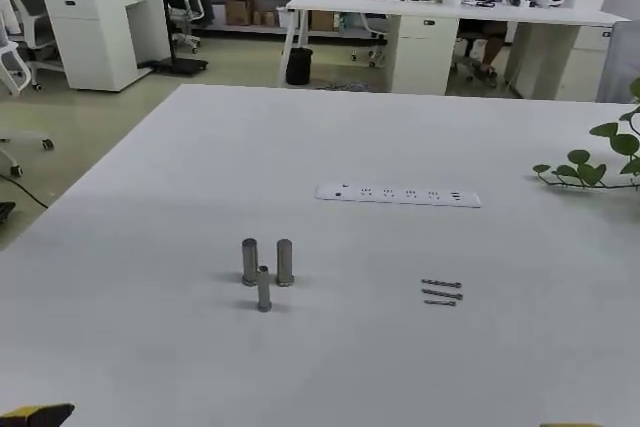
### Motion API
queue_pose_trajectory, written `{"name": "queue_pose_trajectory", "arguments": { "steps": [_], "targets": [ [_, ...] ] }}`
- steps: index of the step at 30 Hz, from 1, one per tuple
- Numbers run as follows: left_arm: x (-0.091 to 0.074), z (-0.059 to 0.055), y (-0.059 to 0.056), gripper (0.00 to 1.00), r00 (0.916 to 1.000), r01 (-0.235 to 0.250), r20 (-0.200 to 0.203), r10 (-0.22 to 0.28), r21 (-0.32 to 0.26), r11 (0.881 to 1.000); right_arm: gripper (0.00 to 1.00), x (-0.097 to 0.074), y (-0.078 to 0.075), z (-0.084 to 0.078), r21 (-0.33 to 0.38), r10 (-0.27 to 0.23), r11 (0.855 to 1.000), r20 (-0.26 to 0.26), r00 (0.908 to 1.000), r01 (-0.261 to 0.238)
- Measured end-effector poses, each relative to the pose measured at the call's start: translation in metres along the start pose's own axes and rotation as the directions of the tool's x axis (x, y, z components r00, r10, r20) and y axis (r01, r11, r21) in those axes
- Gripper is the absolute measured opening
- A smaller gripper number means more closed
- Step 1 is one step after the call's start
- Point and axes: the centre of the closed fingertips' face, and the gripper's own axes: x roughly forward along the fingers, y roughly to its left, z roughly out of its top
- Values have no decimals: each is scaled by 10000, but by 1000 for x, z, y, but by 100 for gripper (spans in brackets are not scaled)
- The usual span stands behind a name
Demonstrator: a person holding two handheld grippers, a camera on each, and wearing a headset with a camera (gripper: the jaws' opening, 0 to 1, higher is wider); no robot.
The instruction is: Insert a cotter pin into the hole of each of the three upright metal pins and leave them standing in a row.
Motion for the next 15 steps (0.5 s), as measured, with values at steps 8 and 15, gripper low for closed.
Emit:
{"name": "queue_pose_trajectory", "arguments": {
  "steps": [8, 15],
  "targets": [
    [1, -2, -1, 99, 9999, -70, -117, 71, 42, 10000, 90, 1, -2, -2, 22, 33, 10000, -64, 10000, -33],
    [3, 2, -2, 99, 9999, -96, -96, 97, 92, 9999, 90, 1, -5, 0, 19, 45, 10000, -90, 9999, -45]
  ]
}}
